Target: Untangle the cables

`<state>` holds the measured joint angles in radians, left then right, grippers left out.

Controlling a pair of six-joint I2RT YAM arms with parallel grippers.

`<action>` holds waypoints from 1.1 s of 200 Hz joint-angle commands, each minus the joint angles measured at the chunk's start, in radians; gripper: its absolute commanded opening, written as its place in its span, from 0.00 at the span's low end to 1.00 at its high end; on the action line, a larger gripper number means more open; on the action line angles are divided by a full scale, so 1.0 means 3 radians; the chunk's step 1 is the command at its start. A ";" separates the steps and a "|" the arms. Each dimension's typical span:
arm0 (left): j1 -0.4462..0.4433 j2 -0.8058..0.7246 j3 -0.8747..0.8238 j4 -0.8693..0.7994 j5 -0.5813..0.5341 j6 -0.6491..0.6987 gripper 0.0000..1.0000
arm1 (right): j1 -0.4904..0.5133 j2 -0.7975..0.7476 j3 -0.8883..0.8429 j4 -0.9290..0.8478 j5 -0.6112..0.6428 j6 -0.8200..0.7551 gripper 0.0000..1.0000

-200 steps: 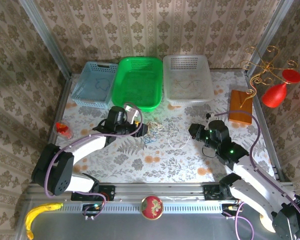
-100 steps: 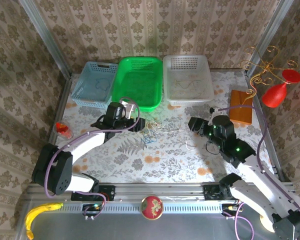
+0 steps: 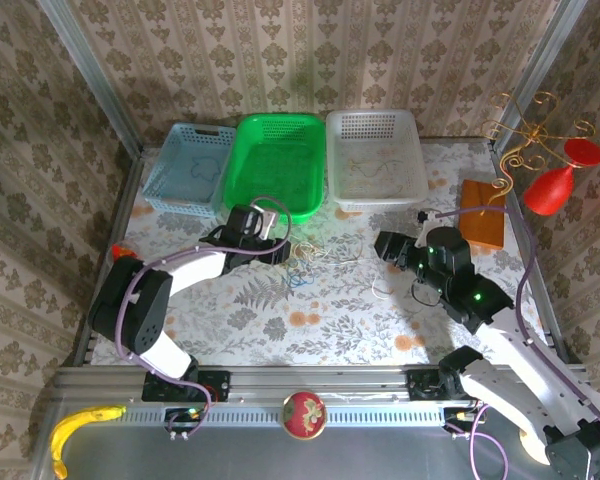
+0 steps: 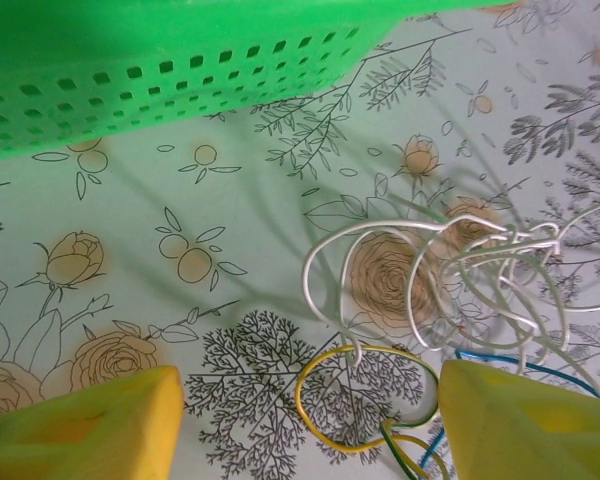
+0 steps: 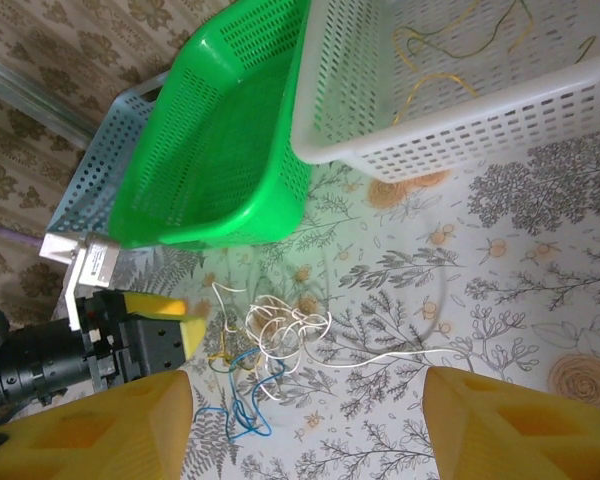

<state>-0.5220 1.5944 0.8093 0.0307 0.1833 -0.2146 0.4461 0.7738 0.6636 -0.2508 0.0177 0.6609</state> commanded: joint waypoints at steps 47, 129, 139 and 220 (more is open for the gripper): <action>-0.0014 0.0385 0.0165 0.0402 -0.0137 0.0199 0.66 | 0.0072 0.0018 -0.0197 0.0268 -0.0176 0.0189 0.64; -0.0009 0.0723 0.0082 0.1238 0.0009 0.0214 0.42 | 0.0154 0.0103 -0.0237 0.0364 -0.0191 0.0240 0.64; -0.0009 0.0724 0.0065 0.1305 0.0066 0.0214 0.28 | 0.0165 0.0137 -0.0252 0.0397 -0.0193 0.0241 0.64; -0.0014 -0.0171 -0.0275 0.1092 0.0381 -0.0079 0.00 | 0.0235 0.0668 -0.0218 0.0867 -0.0331 0.0083 0.64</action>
<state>-0.5228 1.6791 0.7547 0.3809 0.2401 -0.1814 0.5041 0.9283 0.5938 -0.0769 -0.0502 0.7128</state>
